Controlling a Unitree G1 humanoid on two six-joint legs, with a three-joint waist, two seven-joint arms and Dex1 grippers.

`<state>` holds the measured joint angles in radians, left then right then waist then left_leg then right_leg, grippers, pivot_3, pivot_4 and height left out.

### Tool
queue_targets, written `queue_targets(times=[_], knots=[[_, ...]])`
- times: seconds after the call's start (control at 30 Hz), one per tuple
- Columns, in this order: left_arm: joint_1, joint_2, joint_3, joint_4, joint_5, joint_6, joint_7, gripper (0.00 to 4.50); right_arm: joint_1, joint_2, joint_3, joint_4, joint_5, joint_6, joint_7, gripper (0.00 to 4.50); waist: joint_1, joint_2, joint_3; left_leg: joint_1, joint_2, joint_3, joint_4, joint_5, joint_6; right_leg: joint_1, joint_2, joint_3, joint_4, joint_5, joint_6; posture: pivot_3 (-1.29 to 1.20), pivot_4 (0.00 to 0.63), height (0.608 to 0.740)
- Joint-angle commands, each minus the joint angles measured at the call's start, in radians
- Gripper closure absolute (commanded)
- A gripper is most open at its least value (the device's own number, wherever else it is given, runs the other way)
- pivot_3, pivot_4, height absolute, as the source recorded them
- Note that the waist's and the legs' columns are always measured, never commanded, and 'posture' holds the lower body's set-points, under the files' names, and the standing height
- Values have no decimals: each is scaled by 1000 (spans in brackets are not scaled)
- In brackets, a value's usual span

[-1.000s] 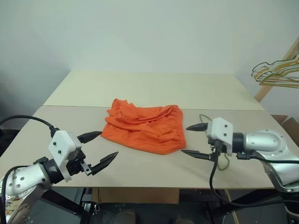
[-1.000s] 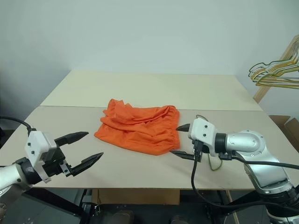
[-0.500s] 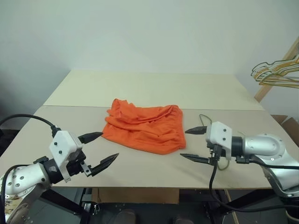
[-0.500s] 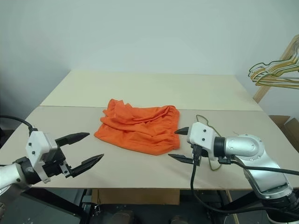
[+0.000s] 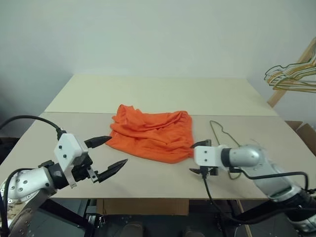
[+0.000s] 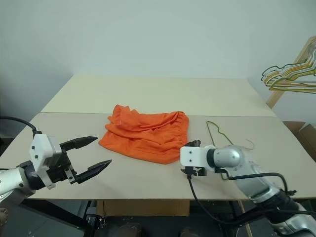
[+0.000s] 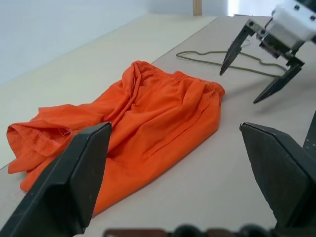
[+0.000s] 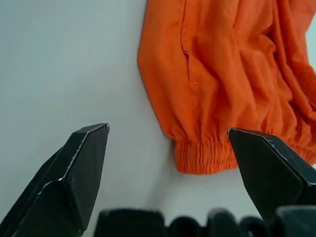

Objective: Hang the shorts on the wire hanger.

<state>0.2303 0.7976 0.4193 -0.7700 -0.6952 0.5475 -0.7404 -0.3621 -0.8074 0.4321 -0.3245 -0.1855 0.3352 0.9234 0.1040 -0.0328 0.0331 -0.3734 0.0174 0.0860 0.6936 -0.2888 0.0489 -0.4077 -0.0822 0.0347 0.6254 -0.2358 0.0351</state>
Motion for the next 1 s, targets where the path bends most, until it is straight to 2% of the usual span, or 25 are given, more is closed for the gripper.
queue_targets(times=[0.03,0.2,0.3,0.43,0.47,0.5,0.57,0.67,0.7,0.9,1.0], knots=[[-27,11,-9,-1,1,-13,-8,0,-68,50,66,62,-137,-18,-48,40,-8,0,0,0,0,0,0,0,0,0,0,0,0,0,0,155,0,740],[-44,9,-24,6,9,-17,-13,0,-136,105,147,218,-307,-91,-120,40,-14,0,0,0,-1,0,0,0,-1,-1,1,0,0,0,0,153,0,740],[-46,7,-29,4,12,-18,-12,0,-157,120,162,285,-355,-136,-139,618,-18,0,0,0,0,0,0,1,-2,0,2,0,1,1,0,157,0,740],[-45,4,-30,2,15,-17,-11,0,-159,136,165,329,-387,-186,-139,1866,-26,0,0,2,0,0,0,1,-2,2,2,0,1,1,0,160,0,740],[-46,4,-30,3,15,-17,-10,0,-160,141,164,339,-395,-198,-142,2349,-30,0,0,3,0,0,0,1,-2,2,2,0,1,1,0,163,0,740],[-44,3,-28,1,16,-17,-10,0,-158,150,160,345,-395,-203,-145,2581,-35,0,0,3,0,0,0,1,-2,2,2,0,1,1,0,163,0,740],[-43,3,-28,1,17,-18,-10,0,-156,166,151,356,-395,-209,-149,3350,-37,0,0,4,0,0,0,1,-2,3,2,0,2,1,0,166,0,740],[-44,2,-30,2,21,-19,-8,0,-154,175,141,361,-404,-223,-157,4297,-41,0,0,4,0,0,0,1,-2,3,2,0,2,2,2,166,0,740],[-44,1,-34,3,24,-20,-8,0,-154,176,137,363,-403,-232,-161,4472,-41,0,0,4,0,-1,0,1,-2,3,2,0,3,2,2,165,0,740],[-28,36,-75,54,138,-65,-41,0,-125,118,61,283,-319,-345,-139,4472,-40,1,0,4,0,-1,0,1,-2,2,2,0,3,2,2,161,0,740],[-24,96,-162,150,331,-171,-54,0,-85,22,6,204,-164,-518,-44,4472,-36,2,2,4,-1,-1,0,1,-2,3,2,0,2,2,3,144,0,740]])
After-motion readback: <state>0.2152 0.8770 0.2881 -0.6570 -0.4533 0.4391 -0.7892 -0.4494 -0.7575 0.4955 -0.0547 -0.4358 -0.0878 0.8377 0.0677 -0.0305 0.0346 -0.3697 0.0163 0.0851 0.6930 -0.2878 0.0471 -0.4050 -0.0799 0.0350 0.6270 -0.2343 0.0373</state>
